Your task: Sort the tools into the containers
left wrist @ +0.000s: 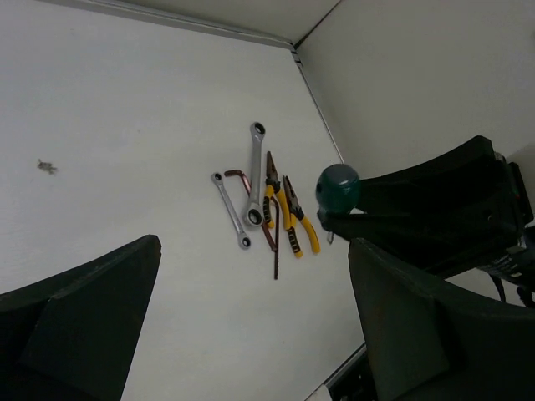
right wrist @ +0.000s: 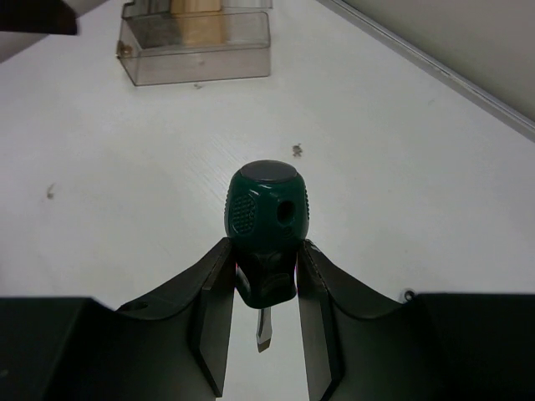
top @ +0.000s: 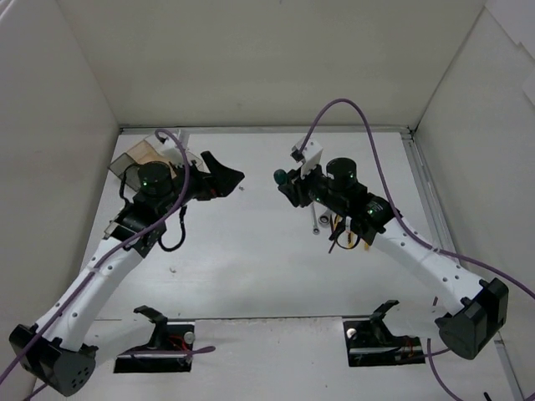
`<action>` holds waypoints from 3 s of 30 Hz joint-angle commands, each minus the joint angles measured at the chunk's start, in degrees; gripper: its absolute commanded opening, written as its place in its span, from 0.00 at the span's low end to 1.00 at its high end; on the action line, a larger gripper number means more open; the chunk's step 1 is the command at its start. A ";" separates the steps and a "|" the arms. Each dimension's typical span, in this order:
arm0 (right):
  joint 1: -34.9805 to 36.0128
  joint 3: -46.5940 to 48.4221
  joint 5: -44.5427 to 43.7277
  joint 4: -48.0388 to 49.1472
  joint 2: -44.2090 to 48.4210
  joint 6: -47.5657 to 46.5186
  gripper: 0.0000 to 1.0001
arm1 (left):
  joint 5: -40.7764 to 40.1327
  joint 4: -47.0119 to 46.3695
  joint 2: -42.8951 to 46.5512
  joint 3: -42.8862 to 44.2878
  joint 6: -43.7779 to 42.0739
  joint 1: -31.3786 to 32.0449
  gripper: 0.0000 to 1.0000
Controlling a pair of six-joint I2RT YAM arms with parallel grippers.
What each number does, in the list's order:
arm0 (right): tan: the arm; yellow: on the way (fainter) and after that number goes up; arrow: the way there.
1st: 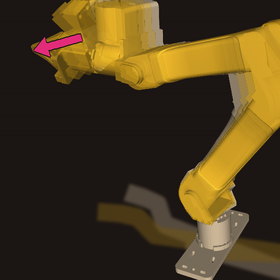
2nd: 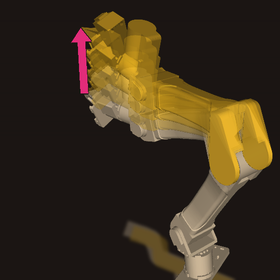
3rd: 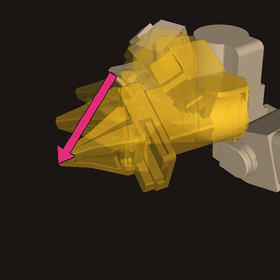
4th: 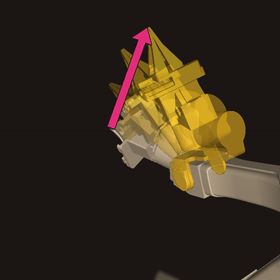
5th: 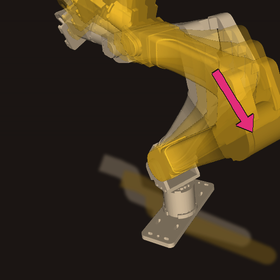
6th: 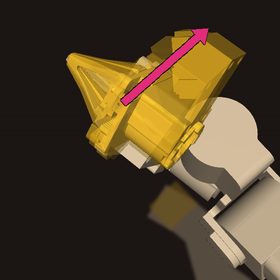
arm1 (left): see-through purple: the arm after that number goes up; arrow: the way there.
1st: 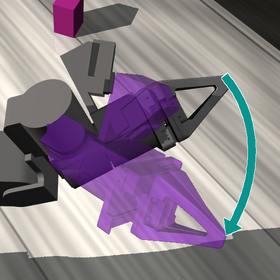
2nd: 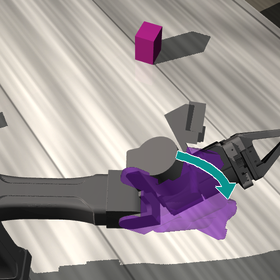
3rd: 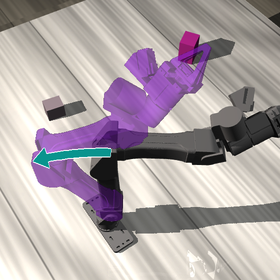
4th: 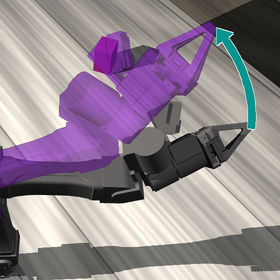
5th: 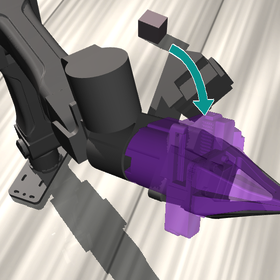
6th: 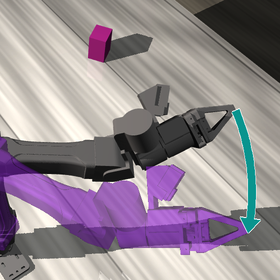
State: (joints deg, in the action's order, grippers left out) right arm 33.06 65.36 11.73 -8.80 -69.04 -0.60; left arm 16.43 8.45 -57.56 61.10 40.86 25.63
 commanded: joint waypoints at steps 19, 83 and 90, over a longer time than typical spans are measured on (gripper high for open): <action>8.25 1.35 -2.94 12.75 -1.01 4.20 0.00 | -9.48 -11.44 -12.05 9.12 1.86 14.54 0.76; 8.43 1.27 -5.83 13.10 2.41 3.85 0.69 | -14.84 -11.62 -8.98 3.50 1.51 12.35 0.00; 6.50 -2.07 -9.17 6.26 10.75 3.93 0.78 | -17.13 -12.05 -9.49 4.81 -8.58 1.20 0.00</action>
State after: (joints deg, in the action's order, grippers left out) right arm 40.66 64.03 5.54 -3.25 -62.81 2.96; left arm 0.89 0.54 -68.01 63.72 38.54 30.94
